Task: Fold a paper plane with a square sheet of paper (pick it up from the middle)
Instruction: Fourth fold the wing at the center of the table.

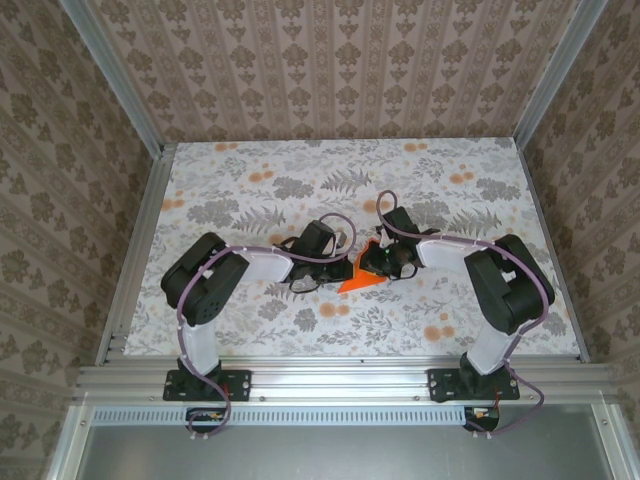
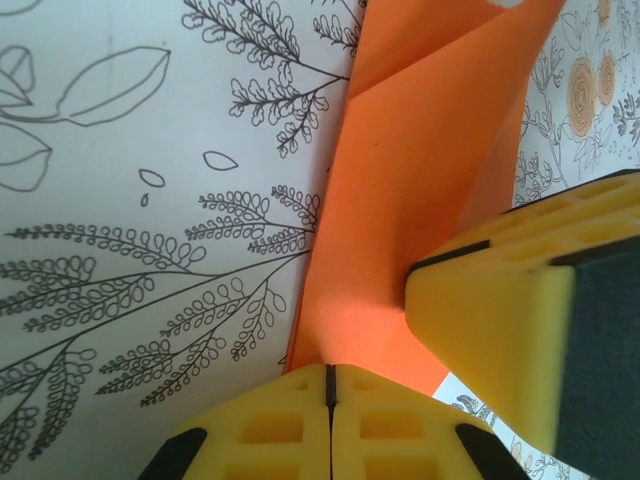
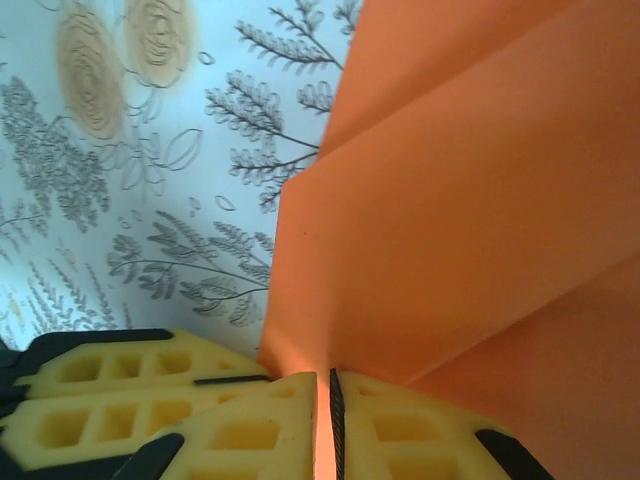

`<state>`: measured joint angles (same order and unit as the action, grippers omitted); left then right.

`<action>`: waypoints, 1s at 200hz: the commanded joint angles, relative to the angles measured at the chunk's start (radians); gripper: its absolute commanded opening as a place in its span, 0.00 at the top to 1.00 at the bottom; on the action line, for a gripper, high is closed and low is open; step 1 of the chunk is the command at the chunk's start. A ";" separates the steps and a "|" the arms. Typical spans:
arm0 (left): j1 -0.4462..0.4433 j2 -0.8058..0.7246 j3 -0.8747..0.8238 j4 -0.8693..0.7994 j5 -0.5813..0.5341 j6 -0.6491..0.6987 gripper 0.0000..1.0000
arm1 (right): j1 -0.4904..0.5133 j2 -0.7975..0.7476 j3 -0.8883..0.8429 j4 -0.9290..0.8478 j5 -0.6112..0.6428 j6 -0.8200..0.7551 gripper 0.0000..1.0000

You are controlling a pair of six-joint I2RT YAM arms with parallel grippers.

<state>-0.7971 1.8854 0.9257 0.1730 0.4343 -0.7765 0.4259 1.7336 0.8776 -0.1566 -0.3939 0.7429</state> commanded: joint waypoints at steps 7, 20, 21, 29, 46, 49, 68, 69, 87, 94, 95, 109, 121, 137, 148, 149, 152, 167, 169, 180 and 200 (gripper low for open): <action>0.000 0.011 0.010 -0.078 0.009 0.030 0.91 | 0.002 0.019 -0.004 -0.013 0.049 0.006 0.85; 0.002 0.000 0.011 -0.074 0.019 0.031 0.90 | 0.002 0.015 -0.015 0.001 0.049 0.015 0.85; 0.002 0.000 0.011 -0.073 0.019 0.032 0.90 | 0.002 0.014 -0.016 0.001 0.048 0.017 0.85; 0.001 -0.007 0.009 -0.068 0.025 0.030 0.89 | 0.002 0.012 -0.021 0.008 0.048 0.022 0.85; 0.003 -0.026 0.000 -0.043 0.042 0.022 0.87 | 0.002 0.011 -0.025 0.015 0.052 0.030 0.85; 0.004 -0.029 -0.003 -0.037 0.045 0.021 0.87 | 0.001 0.010 -0.026 0.014 0.053 0.031 0.85; 0.008 -0.052 -0.016 -0.001 0.070 0.010 0.85 | 0.002 0.003 -0.042 0.023 0.059 0.043 0.85; 0.008 -0.052 -0.016 0.001 0.071 0.008 0.85 | 0.002 0.001 -0.043 0.024 0.059 0.044 0.85; 0.009 -0.066 -0.026 0.021 0.084 0.006 0.84 | 0.002 -0.017 -0.062 0.050 0.053 0.054 0.84; 0.009 -0.068 -0.029 0.027 0.089 0.005 0.84 | 0.001 -0.025 -0.069 0.061 0.049 0.058 0.84; 0.009 -0.068 -0.029 0.027 0.089 0.003 0.84 | 0.002 -0.026 -0.069 0.062 0.048 0.057 0.84; 0.009 -0.065 -0.034 0.042 0.105 -0.002 0.84 | 0.001 -0.036 -0.071 0.068 0.044 0.059 0.84; 0.008 -0.059 -0.041 0.068 0.124 -0.013 0.84 | 0.001 -0.040 -0.071 0.069 0.045 0.058 0.84; 0.007 -0.051 -0.046 0.078 0.138 -0.016 0.84 | 0.001 -0.035 -0.071 0.066 0.047 0.057 0.84; 0.007 -0.046 -0.045 0.069 0.141 -0.014 0.84 | 0.001 -0.029 -0.071 0.066 0.047 0.058 0.84; 0.007 -0.045 -0.045 0.069 0.141 -0.014 0.84 | 0.001 -0.028 -0.071 0.066 0.047 0.059 0.84; 0.007 -0.044 -0.044 0.065 0.141 -0.011 0.84 | 0.001 -0.028 -0.070 0.065 0.046 0.059 0.84; 0.006 -0.032 -0.042 0.048 0.145 -0.007 0.85 | 0.001 -0.025 -0.074 0.066 0.051 0.062 0.84; 0.006 -0.030 -0.042 0.046 0.144 -0.005 0.85 | 0.001 -0.025 -0.074 0.066 0.052 0.062 0.84; 0.005 -0.025 -0.040 0.025 0.137 -0.001 0.86 | 0.001 -0.025 -0.075 0.065 0.054 0.061 0.84; 0.004 -0.018 -0.037 -0.011 0.123 0.015 0.87 | -0.001 -0.024 -0.077 0.060 0.059 0.064 0.83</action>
<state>-0.7959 1.8500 0.8959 0.2089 0.5507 -0.7784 0.4263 1.7157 0.8204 -0.0910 -0.3706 0.7906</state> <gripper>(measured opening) 0.134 0.164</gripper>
